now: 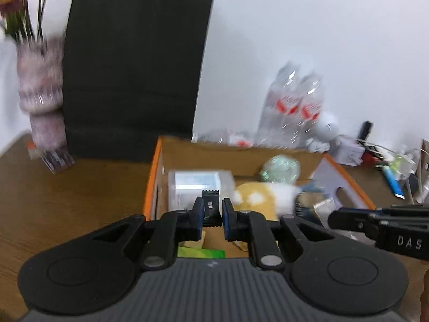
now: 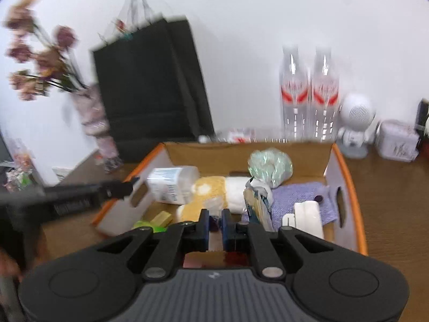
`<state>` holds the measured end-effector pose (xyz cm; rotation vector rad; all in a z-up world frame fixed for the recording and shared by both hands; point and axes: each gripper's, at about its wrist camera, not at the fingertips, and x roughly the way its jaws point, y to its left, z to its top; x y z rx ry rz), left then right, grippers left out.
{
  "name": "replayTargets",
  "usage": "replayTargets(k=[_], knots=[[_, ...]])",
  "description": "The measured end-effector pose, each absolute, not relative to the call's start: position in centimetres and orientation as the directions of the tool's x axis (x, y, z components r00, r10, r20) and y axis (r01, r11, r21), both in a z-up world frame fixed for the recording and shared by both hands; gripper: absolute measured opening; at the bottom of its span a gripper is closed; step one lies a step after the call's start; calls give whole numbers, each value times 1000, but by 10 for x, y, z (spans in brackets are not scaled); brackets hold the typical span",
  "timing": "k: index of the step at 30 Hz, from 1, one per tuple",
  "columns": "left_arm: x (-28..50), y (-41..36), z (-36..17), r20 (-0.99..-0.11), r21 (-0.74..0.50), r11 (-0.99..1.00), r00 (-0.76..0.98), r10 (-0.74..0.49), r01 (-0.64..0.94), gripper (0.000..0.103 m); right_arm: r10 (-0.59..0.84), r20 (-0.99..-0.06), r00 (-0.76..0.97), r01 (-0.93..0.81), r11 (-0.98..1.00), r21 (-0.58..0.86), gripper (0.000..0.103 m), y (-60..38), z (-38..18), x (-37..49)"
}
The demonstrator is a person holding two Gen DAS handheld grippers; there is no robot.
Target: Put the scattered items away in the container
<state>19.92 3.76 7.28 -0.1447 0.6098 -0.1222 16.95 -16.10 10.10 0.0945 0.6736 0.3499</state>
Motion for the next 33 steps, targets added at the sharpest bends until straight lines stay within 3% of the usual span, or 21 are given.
replayTargets(k=[2,5,6,7,8,9,11,13,15,17,19,22,25,33], knots=[[215,40,59,-576,-223,973,797,-182,61,14,316,-626,713,-268,948,172,8,-153,90,193],[228,35,49,-600,-187,977,777,-193,97,16,303,-646,701,-233,953,194,14,-154,71,212],[228,34,48,-598,-173,979,778,-193,109,23,317,-646,695,-228,948,221,21,-156,66,215],[228,35,48,-589,-167,980,786,-189,111,31,324,-648,689,-221,946,238,41,-157,63,218],[227,37,49,-580,-163,981,795,-179,101,47,319,-644,695,-210,947,244,50,-158,61,220],[226,40,50,-573,-158,983,802,-168,93,52,313,-630,710,-198,948,247,60,-160,61,218],[224,42,53,-575,-147,985,803,-156,85,53,292,-625,724,-185,955,232,60,-161,65,214],[222,43,60,-575,-148,986,804,-149,76,61,296,-621,726,-192,954,230,64,-163,72,211],[218,40,69,-581,-127,990,803,-128,66,92,308,-619,723,-188,949,253,76,-169,81,204],[211,32,78,-601,-71,996,795,-82,49,101,304,-639,707,-195,952,238,84,-171,91,197],[201,23,84,-633,-13,999,773,-37,36,101,280,-651,705,-191,960,206,91,-172,96,185],[186,9,83,-672,60,997,740,7,45,101,247,-684,686,-191,969,158,93,-176,94,167],[177,4,93,-694,45,999,720,17,20,101,205,-726,657,-170,978,123,93,-183,95,161],[131,-9,134,-664,28,1000,748,20,-1,102,169,-729,663,-137,985,103,93,-201,118,126]])
